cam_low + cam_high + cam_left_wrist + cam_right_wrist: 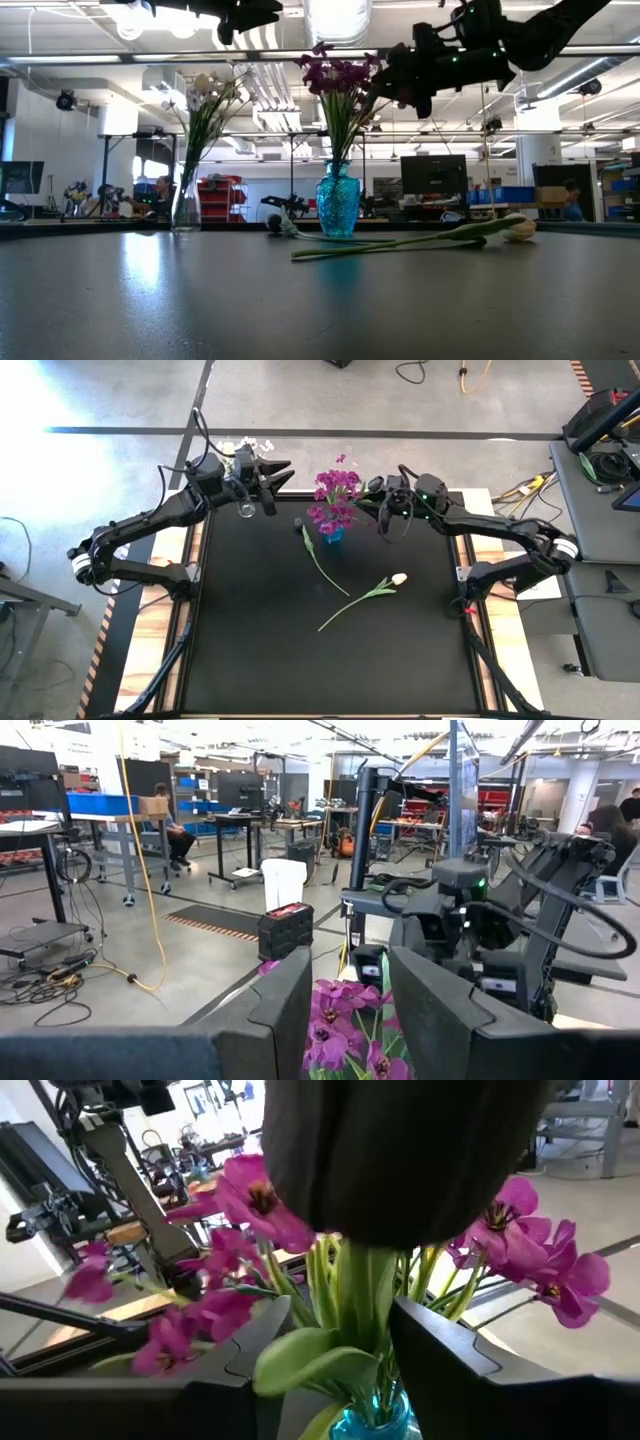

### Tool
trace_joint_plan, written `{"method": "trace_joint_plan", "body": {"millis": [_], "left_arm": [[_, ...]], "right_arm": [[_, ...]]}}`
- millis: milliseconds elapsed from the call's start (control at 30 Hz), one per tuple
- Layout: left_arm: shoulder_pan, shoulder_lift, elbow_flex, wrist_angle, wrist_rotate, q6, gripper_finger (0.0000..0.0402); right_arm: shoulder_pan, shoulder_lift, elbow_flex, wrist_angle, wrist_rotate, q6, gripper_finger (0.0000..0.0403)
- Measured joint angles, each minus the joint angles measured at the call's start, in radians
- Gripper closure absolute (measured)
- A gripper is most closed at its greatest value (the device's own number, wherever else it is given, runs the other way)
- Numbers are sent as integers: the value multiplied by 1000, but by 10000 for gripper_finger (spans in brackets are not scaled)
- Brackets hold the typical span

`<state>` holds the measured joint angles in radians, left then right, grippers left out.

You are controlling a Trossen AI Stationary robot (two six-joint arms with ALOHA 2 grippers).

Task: Sort flowers into vase by color
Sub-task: Put the right black flower into the blue vase, then put the white flower into the transparent vase

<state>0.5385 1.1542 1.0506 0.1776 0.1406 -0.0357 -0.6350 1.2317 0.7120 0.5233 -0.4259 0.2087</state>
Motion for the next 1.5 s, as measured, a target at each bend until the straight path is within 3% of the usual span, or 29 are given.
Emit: {"method": "trace_joint_plan", "body": {"millis": [333, 667, 967, 1033, 1133, 1333, 1500], "left_arm": [[0, 0, 0, 2, 2, -52, 279], [0, 2, 0, -3, 2, -53, 279], [-42, 2, 0, -32, 1, -36, 299], [-54, 3, 0, -36, 1, -29, 313], [-62, 5, 0, -40, 1, -26, 331], [-76, 5, 0, -61, 2, -26, 360], [-102, 8, 0, -91, 7, -21, 374]], "right_arm": [[0, -89, 0, -176, 113, -116, 266], [11, -41, 0, -166, 112, -162, 387], [11, -158, 1, -250, 118, -126, 392], [11, -188, 1, -244, 175, -100, 392], [9, -224, 1, -235, 243, -96, 381], [11, -290, 33, -271, 247, -79, 348], [3, -307, 136, -278, 284, -128, 371]]}}
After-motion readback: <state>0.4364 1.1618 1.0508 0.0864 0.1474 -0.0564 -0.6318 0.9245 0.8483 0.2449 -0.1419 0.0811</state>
